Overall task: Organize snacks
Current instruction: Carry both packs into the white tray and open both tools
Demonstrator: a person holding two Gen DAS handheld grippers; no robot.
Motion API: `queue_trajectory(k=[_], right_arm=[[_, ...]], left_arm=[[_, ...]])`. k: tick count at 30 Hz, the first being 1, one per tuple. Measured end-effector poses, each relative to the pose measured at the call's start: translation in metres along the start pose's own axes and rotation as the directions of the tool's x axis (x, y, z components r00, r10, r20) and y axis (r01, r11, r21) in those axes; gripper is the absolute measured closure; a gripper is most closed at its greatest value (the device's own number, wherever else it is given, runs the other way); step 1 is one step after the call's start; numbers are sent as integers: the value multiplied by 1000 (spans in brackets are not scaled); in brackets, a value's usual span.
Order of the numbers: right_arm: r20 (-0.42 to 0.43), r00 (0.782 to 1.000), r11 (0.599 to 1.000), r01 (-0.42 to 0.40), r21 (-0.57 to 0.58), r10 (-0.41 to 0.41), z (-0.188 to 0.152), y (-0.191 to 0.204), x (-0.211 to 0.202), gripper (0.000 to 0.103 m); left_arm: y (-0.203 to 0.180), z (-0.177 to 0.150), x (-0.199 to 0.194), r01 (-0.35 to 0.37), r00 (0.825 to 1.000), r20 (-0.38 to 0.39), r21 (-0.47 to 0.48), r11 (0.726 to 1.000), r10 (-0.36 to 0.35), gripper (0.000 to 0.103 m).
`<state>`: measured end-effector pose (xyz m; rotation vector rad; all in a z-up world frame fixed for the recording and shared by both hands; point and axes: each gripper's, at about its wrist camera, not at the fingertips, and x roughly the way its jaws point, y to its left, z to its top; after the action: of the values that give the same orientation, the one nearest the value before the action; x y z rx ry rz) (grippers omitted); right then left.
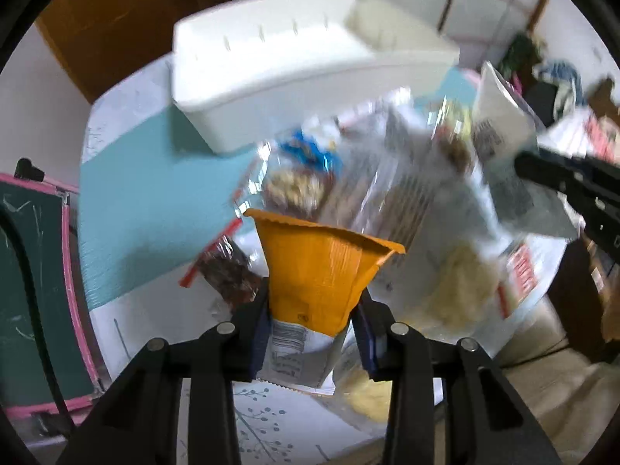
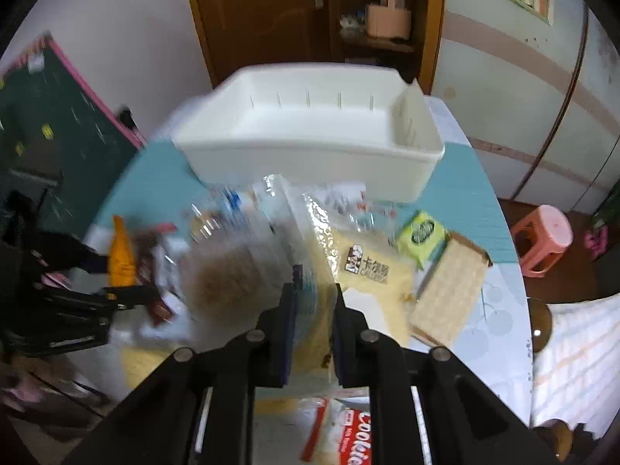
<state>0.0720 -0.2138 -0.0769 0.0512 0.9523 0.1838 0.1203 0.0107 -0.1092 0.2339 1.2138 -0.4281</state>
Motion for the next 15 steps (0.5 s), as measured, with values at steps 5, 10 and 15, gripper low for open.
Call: queue_trajectory(k=[5, 10, 15], right_arm=[[84, 993, 996, -83, 30, 80, 33, -5, -33, 88], [169, 978, 991, -132, 37, 124, 76, -9, -55, 88], [249, 961, 990, -136, 33, 124, 120, -7, -58, 88]], left_arm=[[-1, 26, -57, 75, 989, 132, -54, 996, -68, 67], [11, 62, -104, 147, 960, 256, -110, 983, -115, 67], [24, 108, -118, 143, 946, 312, -160, 977, -88, 66]])
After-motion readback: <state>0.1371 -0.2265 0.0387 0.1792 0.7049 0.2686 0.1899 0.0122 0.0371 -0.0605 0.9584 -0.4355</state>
